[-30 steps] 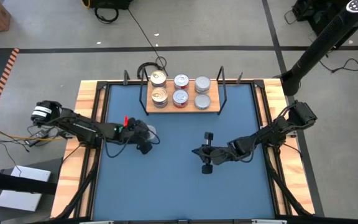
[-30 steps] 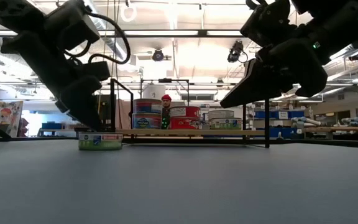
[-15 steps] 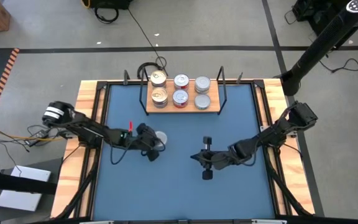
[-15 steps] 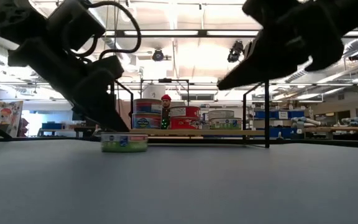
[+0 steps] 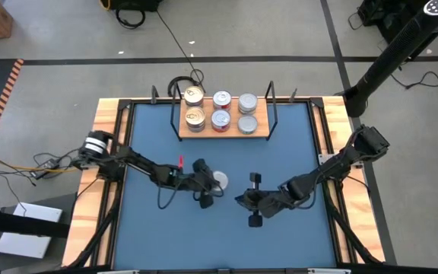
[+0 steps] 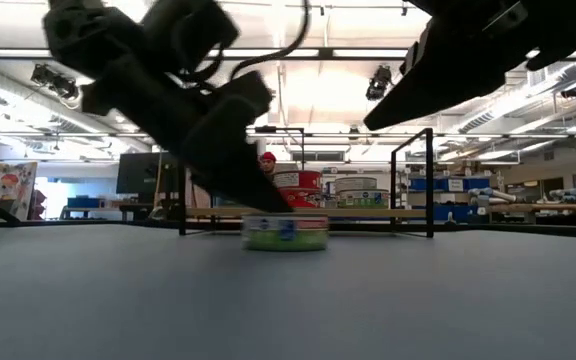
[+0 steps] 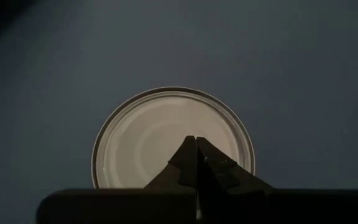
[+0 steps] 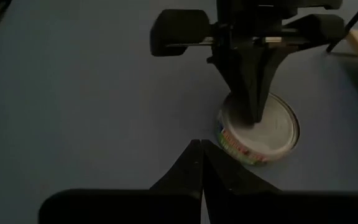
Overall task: Stack canned seafood by type on shelf
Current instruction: Stack the white tuna can on the bottom white tuna can on the shelf
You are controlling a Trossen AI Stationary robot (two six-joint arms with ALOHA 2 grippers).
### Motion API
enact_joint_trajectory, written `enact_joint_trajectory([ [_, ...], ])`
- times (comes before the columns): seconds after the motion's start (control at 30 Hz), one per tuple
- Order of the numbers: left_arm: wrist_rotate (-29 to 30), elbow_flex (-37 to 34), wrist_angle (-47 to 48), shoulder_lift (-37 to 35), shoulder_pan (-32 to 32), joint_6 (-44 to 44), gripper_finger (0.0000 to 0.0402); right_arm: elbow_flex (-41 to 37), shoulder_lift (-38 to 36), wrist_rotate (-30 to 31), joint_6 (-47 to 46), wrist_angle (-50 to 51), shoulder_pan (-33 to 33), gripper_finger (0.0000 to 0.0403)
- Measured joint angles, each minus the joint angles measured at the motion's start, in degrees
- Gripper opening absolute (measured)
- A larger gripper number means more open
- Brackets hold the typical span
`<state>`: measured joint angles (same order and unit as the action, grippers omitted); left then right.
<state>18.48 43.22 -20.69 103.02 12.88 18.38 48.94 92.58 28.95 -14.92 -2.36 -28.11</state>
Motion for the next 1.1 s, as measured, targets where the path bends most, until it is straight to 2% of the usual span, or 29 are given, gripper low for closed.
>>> enact_joint_trajectory([
  [0.13,-4.17,5.26,-0.17,4.16,0.23,-1.69,0.0004,1.33,0.0,0.13,-2.98,4.11,-1.08,0.0011],
  [0.27,-11.86,8.88,-2.29,7.04,0.73,-4.34,0.0004,1.8,0.0,0.15,-4.06,6.69,-2.08,0.0011],
  [0.57,-11.81,9.99,-2.55,3.98,1.42,-6.5,0.0004,1.82,0.0,0.15,-1.45,7.21,-2.61,0.0011],
  [0.77,-8.67,5.88,-7.8,2.03,1.12,-7.83,0.0004,1.8,0.06,-0.25,1.35,4.19,-1.64,0.0011],
  [0.93,-7.2,-2.1,-20.56,1.66,0.0,-6.46,0.0004,1.38,1.75,-3.39,4.22,-2.5,-0.38,0.0011],
  [1.03,-5.36,-6.82,-29.43,1.69,-1.36,-6.27,0.0004,1.38,4.65,-7.07,5.51,-5.14,0.4,0.0011],
  [1.1,-4.11,-8.99,-31.95,1.65,-2.64,-5.91,0.0004,1.37,6.05,-9.5,5.46,-5.69,1.13,0.0011],
])
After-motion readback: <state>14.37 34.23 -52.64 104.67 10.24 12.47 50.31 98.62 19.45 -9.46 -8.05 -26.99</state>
